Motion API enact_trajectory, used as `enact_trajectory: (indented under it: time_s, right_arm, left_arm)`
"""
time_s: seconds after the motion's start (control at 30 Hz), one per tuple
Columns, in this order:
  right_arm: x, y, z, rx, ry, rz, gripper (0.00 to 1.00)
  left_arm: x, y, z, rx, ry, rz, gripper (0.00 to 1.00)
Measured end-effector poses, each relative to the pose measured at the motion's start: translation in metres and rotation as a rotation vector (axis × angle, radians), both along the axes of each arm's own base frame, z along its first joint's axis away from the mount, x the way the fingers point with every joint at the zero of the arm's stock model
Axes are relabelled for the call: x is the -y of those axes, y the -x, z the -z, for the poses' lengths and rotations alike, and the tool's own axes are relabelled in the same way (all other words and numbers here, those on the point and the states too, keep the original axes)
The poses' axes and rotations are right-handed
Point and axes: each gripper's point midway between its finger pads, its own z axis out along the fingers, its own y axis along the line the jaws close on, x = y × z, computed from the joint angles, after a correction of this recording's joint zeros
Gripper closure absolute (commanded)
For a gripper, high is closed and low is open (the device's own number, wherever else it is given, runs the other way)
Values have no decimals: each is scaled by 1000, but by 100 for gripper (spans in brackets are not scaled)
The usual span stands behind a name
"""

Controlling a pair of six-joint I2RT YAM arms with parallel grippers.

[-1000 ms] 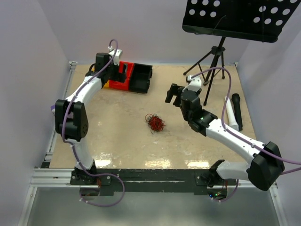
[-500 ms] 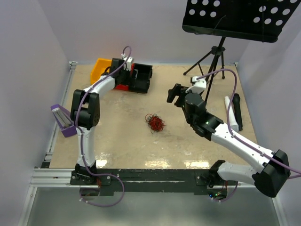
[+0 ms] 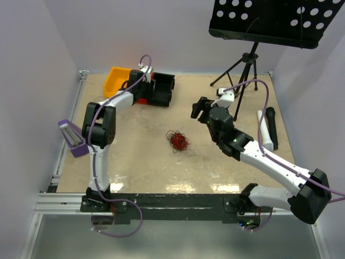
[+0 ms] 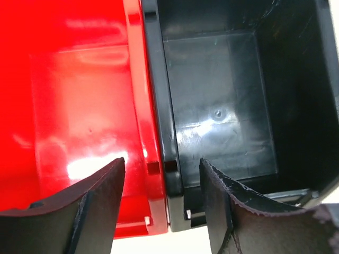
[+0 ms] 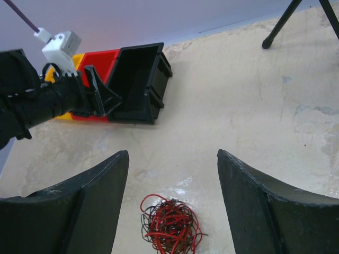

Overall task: Untangle the cables
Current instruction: Move the bin to the center of the board.

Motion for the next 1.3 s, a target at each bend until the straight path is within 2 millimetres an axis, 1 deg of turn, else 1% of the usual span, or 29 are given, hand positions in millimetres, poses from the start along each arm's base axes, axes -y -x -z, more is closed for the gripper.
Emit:
enact_trajectory:
  time_s: [0.13, 0.2, 0.27, 0.33, 0.43, 0.57, 0.67, 0.77, 0.9, 0.97, 1.0, 1.07, 1.13, 1.2, 1.27, 1.3]
  right_arm:
    - [1, 0, 0, 0, -10, 12, 32]
    - [2, 0, 1, -3, -12, 27, 33]
    - [3, 0, 2, -6, -12, 38, 33]
    - [3, -1, 5, -11, -11, 47, 32]
    - [1, -3, 13, -26, -3, 52, 32]
    - [-3, -6, 24, -50, 10, 55, 30]
    - [-7, -10, 39, -79, 28, 56, 23]
    - [-13, -14, 63, -127, 57, 55, 20]
    - [-17, -18, 99, -203, 113, 63, 18]
    - [-18, -19, 116, -237, 142, 66, 18]
    - [-18, -19, 122, -250, 152, 68, 18]
    - [-19, -19, 129, -262, 164, 68, 19]
    - [-20, -21, 130, -264, 167, 69, 19]
    - [-24, -25, 129, -260, 164, 69, 19]
    - [-28, -30, 128, -255, 160, 70, 19]
    - [-30, -32, 128, -253, 158, 70, 19]
  left_arm:
    - [1, 11, 25, -16, 4, -14, 43]
    - [1, 16, 33, -20, -3, -18, 46]
    - [2, 22, 39, -24, -12, -23, 46]
    - [3, 31, 42, -30, -20, -28, 46]
    - [7, 51, 44, -51, -24, -43, 46]
    - [18, 80, 45, -86, -7, -48, 45]
    - [35, 97, 44, -107, 13, -39, 44]
    - [52, 108, 43, -123, 39, -27, 44]
    - [69, 114, 40, -137, 71, -19, 43]
    - [74, 111, 37, -138, 86, -26, 42]
    - [76, 108, 35, -135, 97, -31, 41]
    - [80, 103, 31, -130, 117, -37, 35]
    - [84, 103, 30, -134, 133, -40, 22]
    - [91, 106, 30, -147, 159, -31, 12]
    - [99, 110, 30, -167, 191, -17, 5]
    - [102, 112, 29, -176, 205, -8, 0]
